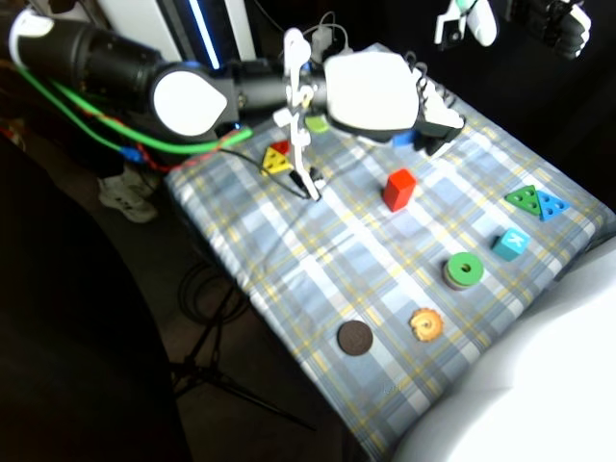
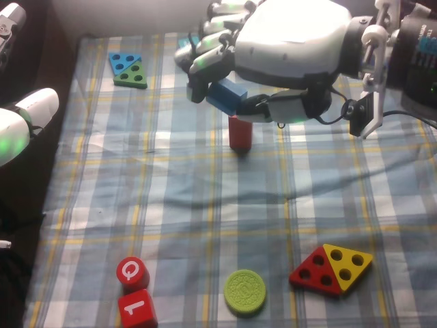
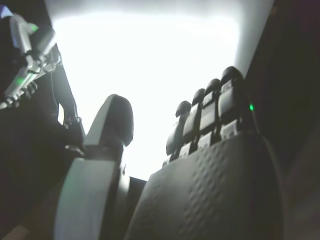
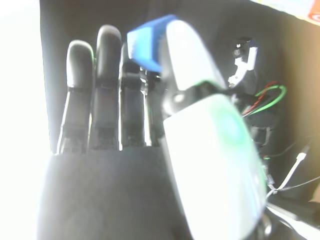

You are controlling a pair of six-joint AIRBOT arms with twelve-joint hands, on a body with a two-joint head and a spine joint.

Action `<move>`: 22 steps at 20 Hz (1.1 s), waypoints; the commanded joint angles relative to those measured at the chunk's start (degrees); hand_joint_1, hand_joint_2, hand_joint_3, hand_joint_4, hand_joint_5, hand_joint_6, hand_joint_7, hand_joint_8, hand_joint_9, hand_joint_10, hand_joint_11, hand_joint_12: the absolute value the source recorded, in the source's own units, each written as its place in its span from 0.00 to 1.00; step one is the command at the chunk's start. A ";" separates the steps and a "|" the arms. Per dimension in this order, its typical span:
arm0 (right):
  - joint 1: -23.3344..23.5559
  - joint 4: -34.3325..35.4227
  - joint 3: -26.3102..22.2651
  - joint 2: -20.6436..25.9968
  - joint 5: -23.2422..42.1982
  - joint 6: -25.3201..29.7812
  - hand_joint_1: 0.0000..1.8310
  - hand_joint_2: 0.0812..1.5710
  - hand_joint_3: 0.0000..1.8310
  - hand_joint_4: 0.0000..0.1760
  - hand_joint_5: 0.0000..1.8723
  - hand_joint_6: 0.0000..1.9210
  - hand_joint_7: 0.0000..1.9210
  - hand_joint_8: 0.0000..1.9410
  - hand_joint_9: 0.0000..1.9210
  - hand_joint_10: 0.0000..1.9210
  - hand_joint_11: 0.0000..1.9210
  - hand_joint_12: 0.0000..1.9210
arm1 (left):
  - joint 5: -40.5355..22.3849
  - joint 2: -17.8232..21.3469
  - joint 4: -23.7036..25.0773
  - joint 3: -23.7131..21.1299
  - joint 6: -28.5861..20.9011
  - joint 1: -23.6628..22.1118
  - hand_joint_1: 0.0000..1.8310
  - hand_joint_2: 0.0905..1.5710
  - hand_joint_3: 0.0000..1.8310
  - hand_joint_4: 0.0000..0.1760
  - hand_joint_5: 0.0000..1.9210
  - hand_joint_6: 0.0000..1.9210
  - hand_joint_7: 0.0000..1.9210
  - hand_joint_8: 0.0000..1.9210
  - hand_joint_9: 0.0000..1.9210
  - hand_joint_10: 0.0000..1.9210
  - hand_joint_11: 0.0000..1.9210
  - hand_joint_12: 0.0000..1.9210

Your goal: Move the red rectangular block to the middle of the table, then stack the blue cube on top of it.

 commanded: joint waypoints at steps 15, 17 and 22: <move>0.72 2.84 1.76 0.09 5.29 1.00 0.63 0.83 0.00 0.00 0.31 0.72 0.35 0.89 0.31 0.97 0.27 1.00 | -6.58 -0.20 1.47 0.55 -0.81 -0.14 0.49 0.88 0.00 0.31 0.03 0.00 0.00 0.00 0.00 0.00 0.00 0.00; 0.45 2.96 2.07 0.08 4.67 1.00 0.65 0.80 0.00 0.00 0.33 0.68 0.42 0.80 0.43 0.86 0.39 0.99 | -6.60 -0.21 1.47 0.55 -0.83 -0.13 0.49 0.88 0.00 0.28 0.03 0.00 0.00 0.00 0.00 0.00 0.00 0.00; -0.73 4.18 3.04 -0.41 3.54 1.00 0.63 0.84 0.00 0.00 0.29 0.73 0.35 0.89 0.23 0.89 0.19 1.00 | -6.67 -0.20 1.46 0.56 -0.92 -0.13 0.47 0.88 0.00 0.36 0.02 0.00 0.00 0.00 0.00 0.00 0.00 0.00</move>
